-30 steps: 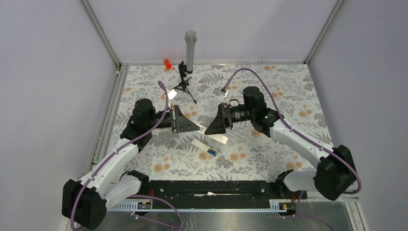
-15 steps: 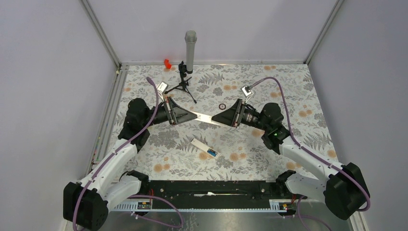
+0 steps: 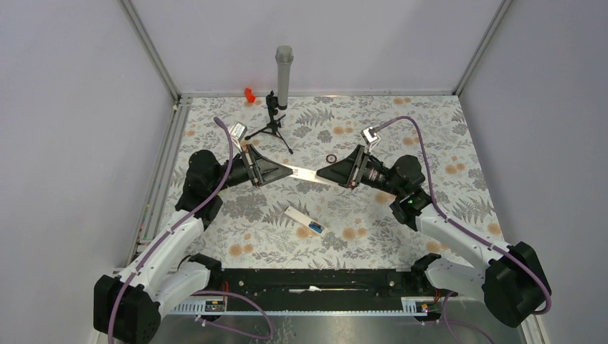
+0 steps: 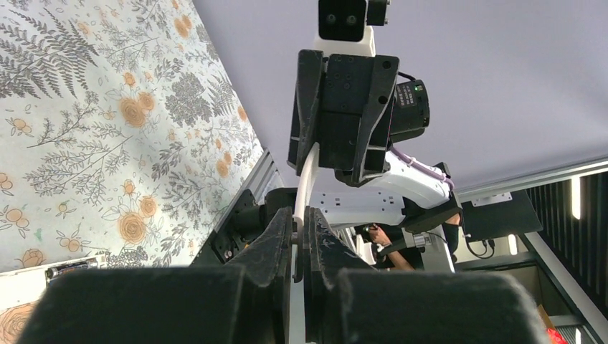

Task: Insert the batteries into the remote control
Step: Adjust the battery cover.

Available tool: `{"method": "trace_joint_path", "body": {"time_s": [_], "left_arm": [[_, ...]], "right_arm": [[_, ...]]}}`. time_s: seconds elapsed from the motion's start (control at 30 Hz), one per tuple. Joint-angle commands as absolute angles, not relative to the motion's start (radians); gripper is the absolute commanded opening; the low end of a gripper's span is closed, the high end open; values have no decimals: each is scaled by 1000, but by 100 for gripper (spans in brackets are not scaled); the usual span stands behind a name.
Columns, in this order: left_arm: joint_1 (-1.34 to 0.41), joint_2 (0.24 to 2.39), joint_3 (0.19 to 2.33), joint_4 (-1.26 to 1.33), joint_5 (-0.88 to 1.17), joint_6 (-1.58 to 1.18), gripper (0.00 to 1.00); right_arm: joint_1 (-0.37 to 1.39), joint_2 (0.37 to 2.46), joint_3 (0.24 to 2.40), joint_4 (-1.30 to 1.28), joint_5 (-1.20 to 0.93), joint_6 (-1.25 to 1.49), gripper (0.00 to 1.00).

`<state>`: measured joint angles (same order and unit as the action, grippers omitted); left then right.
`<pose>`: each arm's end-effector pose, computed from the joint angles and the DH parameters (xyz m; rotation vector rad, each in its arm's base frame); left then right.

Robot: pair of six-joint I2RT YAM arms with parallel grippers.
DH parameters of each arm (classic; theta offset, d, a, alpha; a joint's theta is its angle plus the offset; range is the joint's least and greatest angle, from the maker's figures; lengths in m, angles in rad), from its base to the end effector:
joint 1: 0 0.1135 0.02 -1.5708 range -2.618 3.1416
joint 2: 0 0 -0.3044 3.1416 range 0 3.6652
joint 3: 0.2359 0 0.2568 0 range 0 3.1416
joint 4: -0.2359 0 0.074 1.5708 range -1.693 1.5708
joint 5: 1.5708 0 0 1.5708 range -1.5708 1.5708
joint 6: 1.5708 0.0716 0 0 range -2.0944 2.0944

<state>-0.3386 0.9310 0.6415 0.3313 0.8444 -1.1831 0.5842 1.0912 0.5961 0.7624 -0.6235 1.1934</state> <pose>0.1861 -0.1223 0.3490 0.0295 1.8680 -1.7669 0.1898 0.1756 0.3526 -0.1554 1.6298 1.8409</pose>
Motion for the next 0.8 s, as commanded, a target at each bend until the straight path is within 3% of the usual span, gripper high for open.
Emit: {"method": "trace_joint_path", "body": {"time_s": [0.0,0.27,0.3,0.4,0.47,0.63,0.77], "left_arm": [[-330,897,625,399,753,-1194,0],[-330,893,637,382,732,-1206,0],[-329,892,637,383,728,-1208,0],[-329,891,629,411,725,-1225,0],[-330,891,626,438,726,-1237,0],[-330,889,634,441,734,-1239,0],[-330,895,636,434,745,-1239,0]], "right_arm": [[585,1075,621,835,-654,1229,44],[586,1096,598,934,-663,1286,22],[585,1099,598,946,-668,1288,22],[586,1111,607,950,-692,1286,41],[586,1111,614,909,-694,1275,47],[586,1097,635,767,-668,1217,47],[585,1095,629,796,-665,1229,34]]}}
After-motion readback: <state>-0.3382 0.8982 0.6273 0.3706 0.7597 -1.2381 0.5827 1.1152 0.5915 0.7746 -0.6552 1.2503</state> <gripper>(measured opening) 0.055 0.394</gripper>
